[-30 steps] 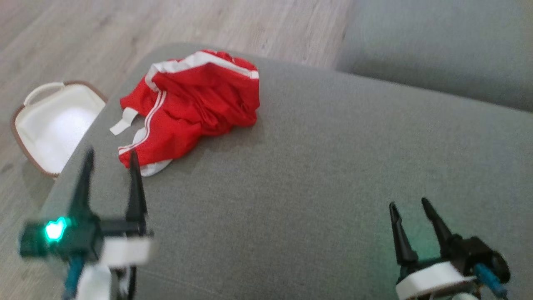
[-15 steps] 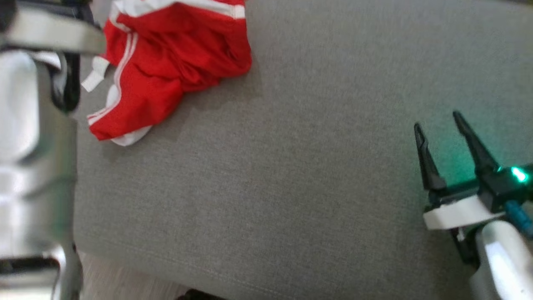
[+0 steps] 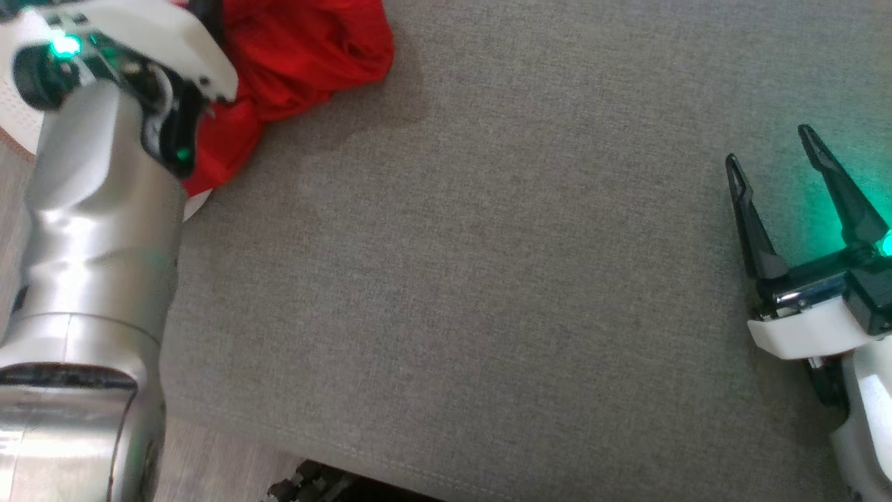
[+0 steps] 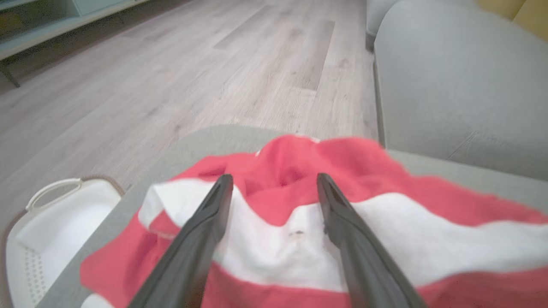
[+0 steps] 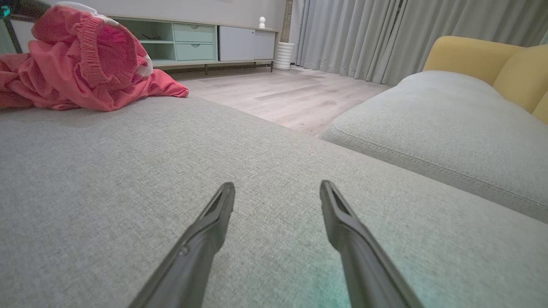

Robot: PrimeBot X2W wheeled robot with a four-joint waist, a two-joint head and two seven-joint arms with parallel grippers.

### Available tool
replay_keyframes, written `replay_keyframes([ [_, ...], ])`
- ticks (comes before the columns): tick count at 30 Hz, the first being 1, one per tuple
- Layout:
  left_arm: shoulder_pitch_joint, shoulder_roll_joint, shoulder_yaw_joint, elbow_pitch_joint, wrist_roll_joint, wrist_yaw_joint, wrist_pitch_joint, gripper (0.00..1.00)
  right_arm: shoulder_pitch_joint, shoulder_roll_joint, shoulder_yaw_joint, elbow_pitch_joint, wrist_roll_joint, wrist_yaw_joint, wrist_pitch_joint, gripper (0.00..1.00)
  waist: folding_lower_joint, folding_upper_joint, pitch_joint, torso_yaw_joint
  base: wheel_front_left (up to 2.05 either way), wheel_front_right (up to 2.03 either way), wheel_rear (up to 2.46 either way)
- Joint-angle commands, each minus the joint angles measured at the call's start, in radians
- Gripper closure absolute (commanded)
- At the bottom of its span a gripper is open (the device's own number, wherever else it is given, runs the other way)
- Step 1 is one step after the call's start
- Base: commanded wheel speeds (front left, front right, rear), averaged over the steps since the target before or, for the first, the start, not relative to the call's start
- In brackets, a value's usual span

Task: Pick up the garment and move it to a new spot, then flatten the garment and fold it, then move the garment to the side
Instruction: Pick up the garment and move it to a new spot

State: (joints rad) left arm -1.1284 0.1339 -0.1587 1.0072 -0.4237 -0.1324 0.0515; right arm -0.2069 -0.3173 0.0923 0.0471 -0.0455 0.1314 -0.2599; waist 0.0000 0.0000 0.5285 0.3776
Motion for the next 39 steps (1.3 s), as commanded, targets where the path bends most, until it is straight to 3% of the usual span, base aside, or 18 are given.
replay_keyframes([
  [1, -0.010, 0.059, 0.015, -0.009, -0.005, 0.002, -0.004, 0.00, -0.001, -0.012, 0.024, -0.006, -0.005, -0.001, -0.002, 0.00, 0.0000, 0.0000, 0.005, 0.002, 0.00, 0.00, 0.00],
  [4, 0.000, 0.042, -0.014, 0.079, -0.033, 0.002, -0.005, 0.01, -0.016, -0.017, 0.048, -0.019, -0.003, -0.001, -0.002, 0.00, 0.0000, 0.0000, 0.014, -0.002, 0.00, 0.00, 0.00],
  [5, 0.000, 0.038, -0.024, 0.089, -0.041, 0.002, -0.008, 0.71, -0.021, -0.019, 0.052, -0.021, -0.002, -0.001, -0.002, 0.00, 0.0000, 0.0000, 0.016, -0.003, 0.00, 0.00, 0.00],
  [6, 0.001, 0.032, -0.039, 0.093, -0.052, 0.002, -0.010, 1.00, -0.025, -0.020, 0.055, -0.021, -0.001, -0.001, -0.002, 0.00, 0.0000, 0.0000, 0.015, -0.005, 0.00, 0.00, 0.00],
  [11, 0.002, 0.047, -0.155, 0.056, -0.091, 0.002, -0.054, 1.00, -0.032, -0.013, 0.064, -0.019, 0.006, -0.001, -0.002, 0.00, 0.0000, 0.0000, -0.010, -0.016, 0.00, 0.00, 0.00],
  [20, -0.070, 0.152, -0.341, -0.063, -0.183, 0.002, -0.134, 1.00, -0.028, 0.078, 0.074, 0.005, 0.027, -0.001, -0.002, 0.00, 0.0000, 0.0000, -0.156, -0.076, 0.00, 0.00, 0.00],
  [29, -0.146, 0.228, -0.479, -0.183, -0.265, 0.002, -0.092, 1.00, 0.018, 0.213, 0.070, 0.038, 0.050, -0.001, -0.002, 0.00, 0.0000, 0.0000, -0.357, -0.233, 0.00, 0.00, 0.00],
  [39, -0.187, 0.204, -0.576, -0.309, -0.339, 0.002, -0.041, 1.00, 0.073, 0.263, 0.073, 0.044, 0.074, -0.001, -0.002, 0.00, 0.0000, 0.0000, -0.439, -0.434, 0.00, 0.00, 0.00],
])
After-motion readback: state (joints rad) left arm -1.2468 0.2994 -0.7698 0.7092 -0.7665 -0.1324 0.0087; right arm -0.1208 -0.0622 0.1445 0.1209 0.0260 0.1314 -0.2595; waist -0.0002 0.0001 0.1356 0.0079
